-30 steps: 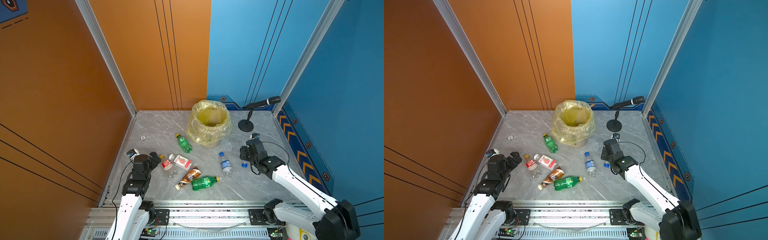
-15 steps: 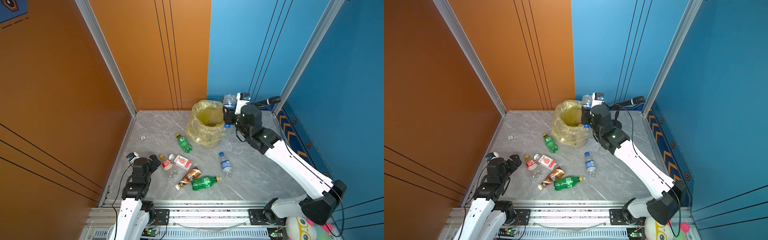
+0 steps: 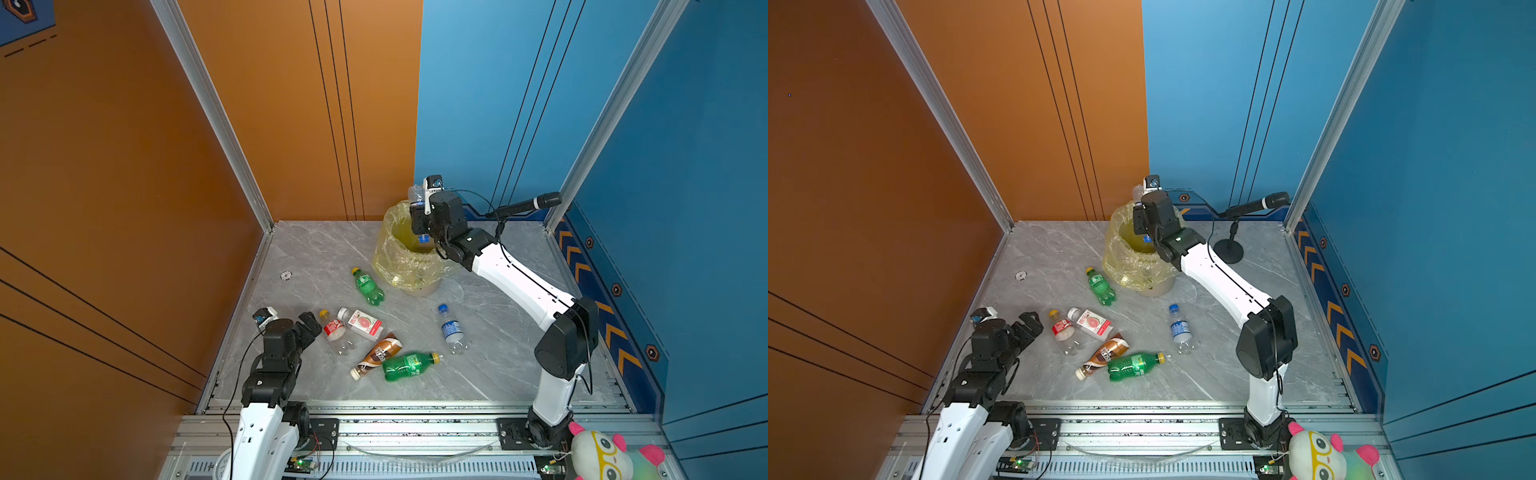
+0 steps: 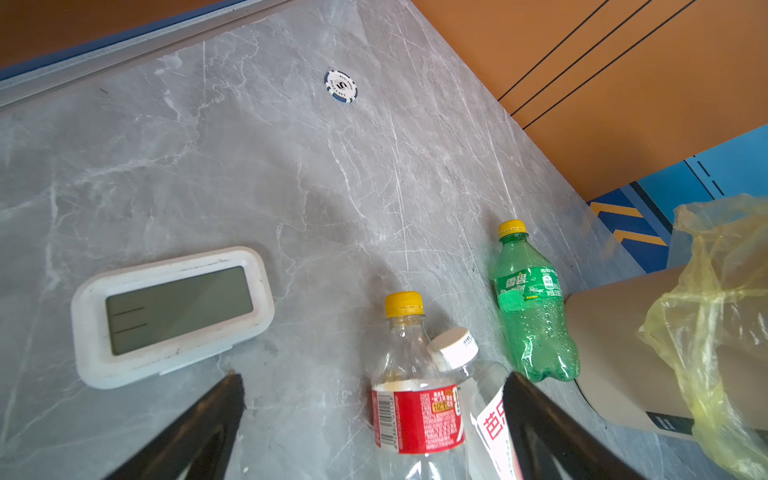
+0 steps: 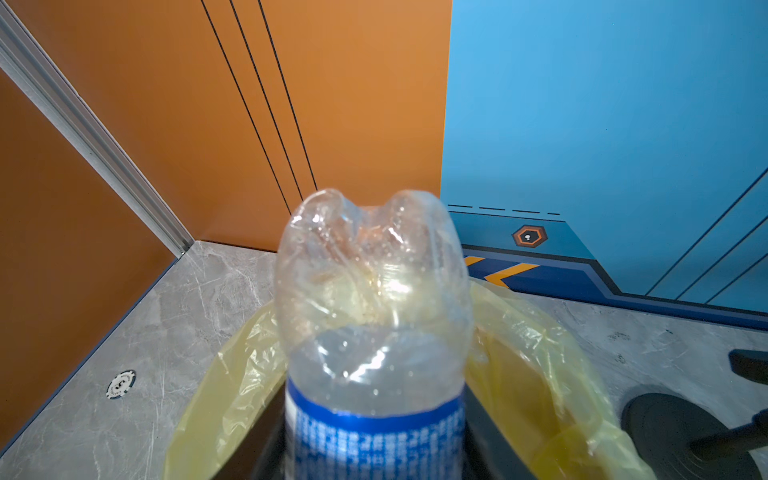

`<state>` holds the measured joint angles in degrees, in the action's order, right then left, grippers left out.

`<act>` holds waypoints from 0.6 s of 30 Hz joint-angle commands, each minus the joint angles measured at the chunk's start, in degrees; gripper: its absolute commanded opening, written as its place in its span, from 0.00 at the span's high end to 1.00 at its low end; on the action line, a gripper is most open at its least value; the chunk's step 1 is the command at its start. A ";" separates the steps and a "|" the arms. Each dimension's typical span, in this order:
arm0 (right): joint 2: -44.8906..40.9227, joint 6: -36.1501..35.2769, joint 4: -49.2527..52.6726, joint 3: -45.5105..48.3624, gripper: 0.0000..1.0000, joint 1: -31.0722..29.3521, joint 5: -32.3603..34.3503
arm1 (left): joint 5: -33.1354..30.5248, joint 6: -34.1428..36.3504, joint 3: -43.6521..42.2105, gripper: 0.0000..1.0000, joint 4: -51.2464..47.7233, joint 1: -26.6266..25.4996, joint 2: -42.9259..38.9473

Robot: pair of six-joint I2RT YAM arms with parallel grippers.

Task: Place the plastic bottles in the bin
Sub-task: 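Lift the water bottle with the right gripper and release it into the bin, then withdraw the right gripper from the bin while the left gripper reaches toward the red-labelled bottle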

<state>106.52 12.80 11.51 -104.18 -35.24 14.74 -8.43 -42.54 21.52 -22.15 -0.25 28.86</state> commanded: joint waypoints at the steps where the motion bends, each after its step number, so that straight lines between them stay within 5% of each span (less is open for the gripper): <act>1: -0.56 -1.35 -0.26 -2.61 0.52 0.27 -0.53 | 1.19 -0.08 -0.96 0.02 -1.05 0.60 -0.40; 10: -5.90 0.39 -1.20 3.21 0.09 0.58 0.95 | 1.89 -0.44 -0.84 0.02 -0.71 0.78 0.57; 14: -14.97 1.25 -3.58 12.56 0.02 0.70 1.80 | 2.65 -0.43 -1.20 0.02 0.25 0.78 1.09; 18: -29.31 4.00 -8.26 31.86 0.00 0.53 2.97 | 4.33 -0.44 -1.22 0.01 0.78 0.78 2.28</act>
<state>85.71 14.11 7.60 -81.47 -34.85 15.42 -6.50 -42.96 21.39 -22.06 0.05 30.55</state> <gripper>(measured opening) 0.995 0.992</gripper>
